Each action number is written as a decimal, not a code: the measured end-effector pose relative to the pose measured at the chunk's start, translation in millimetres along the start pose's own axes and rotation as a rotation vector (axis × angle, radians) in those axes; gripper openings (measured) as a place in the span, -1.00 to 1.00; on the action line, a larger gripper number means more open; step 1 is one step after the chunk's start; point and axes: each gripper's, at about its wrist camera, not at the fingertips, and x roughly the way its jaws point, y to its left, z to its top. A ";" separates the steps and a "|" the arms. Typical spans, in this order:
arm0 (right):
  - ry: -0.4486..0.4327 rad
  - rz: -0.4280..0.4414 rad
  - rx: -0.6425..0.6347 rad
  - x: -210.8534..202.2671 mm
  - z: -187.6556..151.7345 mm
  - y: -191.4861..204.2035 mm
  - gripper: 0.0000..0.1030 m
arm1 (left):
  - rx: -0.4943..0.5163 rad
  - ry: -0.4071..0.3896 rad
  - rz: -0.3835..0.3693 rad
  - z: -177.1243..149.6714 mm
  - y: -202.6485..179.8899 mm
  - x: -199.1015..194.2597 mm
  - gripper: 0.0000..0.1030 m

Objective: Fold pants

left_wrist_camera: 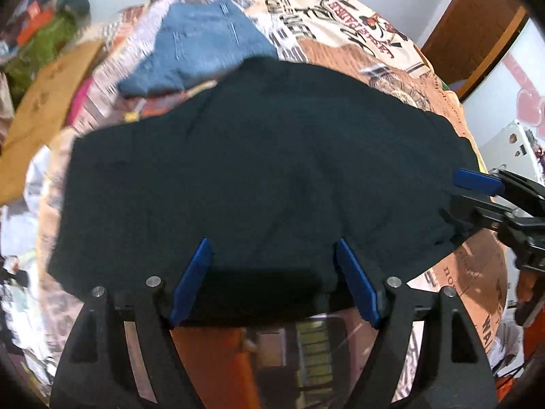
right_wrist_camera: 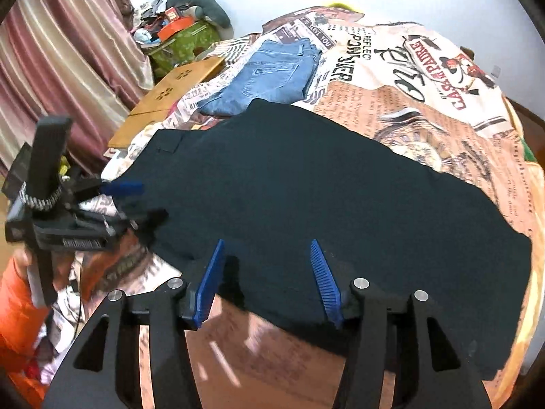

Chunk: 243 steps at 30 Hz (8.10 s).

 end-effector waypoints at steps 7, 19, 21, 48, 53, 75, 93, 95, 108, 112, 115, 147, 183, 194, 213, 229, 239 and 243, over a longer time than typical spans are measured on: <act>0.068 -0.017 -0.004 22.9 -4.3 0.5 -0.02 | -0.047 0.001 -0.060 -20.7 6.2 -0.5 0.51; -0.006 0.019 0.103 -13.2 -32.9 -16.4 -0.03 | -0.007 -0.008 0.026 -19.4 -6.9 -16.3 0.50; -0.039 -0.006 0.155 -26.9 -38.9 -32.8 -0.03 | 0.005 -0.027 0.036 -12.5 -11.9 -23.9 0.50; -0.158 -0.372 0.711 -87.9 -153.4 -231.7 -0.17 | 0.065 -0.031 0.123 38.0 -75.5 32.9 0.83; -0.167 -0.379 0.645 -87.8 -150.8 -223.0 -0.67 | 0.058 -0.034 0.125 38.0 -77.1 34.0 0.86; -0.229 -0.313 0.815 -132.7 -165.9 -202.7 -0.21 | 0.181 -0.096 0.075 65.1 -115.4 12.9 0.87; -0.278 -0.171 0.949 -95.3 -175.5 -220.0 0.01 | 0.396 0.086 -0.050 89.9 -226.6 86.7 0.87; -0.280 -0.189 0.931 -93.6 -170.8 -221.9 0.01 | 0.410 0.092 -0.037 88.4 -231.6 91.6 0.87; -0.285 -0.294 0.816 -97.4 -149.9 -227.3 -0.77 | 0.418 0.088 -0.033 87.2 -233.8 95.4 0.93; -0.327 -0.293 0.791 -111.8 -139.6 -220.6 -0.79 | 0.405 0.073 -0.019 89.3 -231.3 88.4 0.93; -0.365 -0.294 0.757 -126.3 -126.4 -210.6 -0.80 | 0.390 0.040 -0.029 90.3 -227.1 75.2 0.93; -0.292 -0.003 0.210 -50.1 53.9 -10.2 -0.81 | 0.046 -0.366 -0.016 48.9 -38.0 -100.0 0.93; -0.159 -0.144 0.152 -33.7 34.1 -88.3 -0.10 | 0.150 -0.152 -0.002 108.6 -95.2 9.2 0.35; 0.015 -0.094 0.109 19.5 12.0 -106.3 -0.23 | 0.278 -0.058 0.067 92.3 -122.6 65.2 0.37; -0.019 -0.079 0.247 -32.8 -53.6 -105.1 -0.26 | 0.180 -0.110 0.131 44.6 -96.9 34.4 0.68; -0.200 -0.101 0.132 -88.0 -8.7 -52.7 -0.24 | -0.022 -0.217 0.252 30.1 -26.1 -30.2 0.70; -0.170 -0.036 0.035 -56.3 8.0 -2.5 -0.23 | -0.316 -0.175 0.238 -17.6 83.7 -48.5 0.73; -0.121 -0.033 0.021 -33.6 9.7 6.6 -0.23 | -0.456 -0.115 0.156 -43.3 119.1 -40.1 0.73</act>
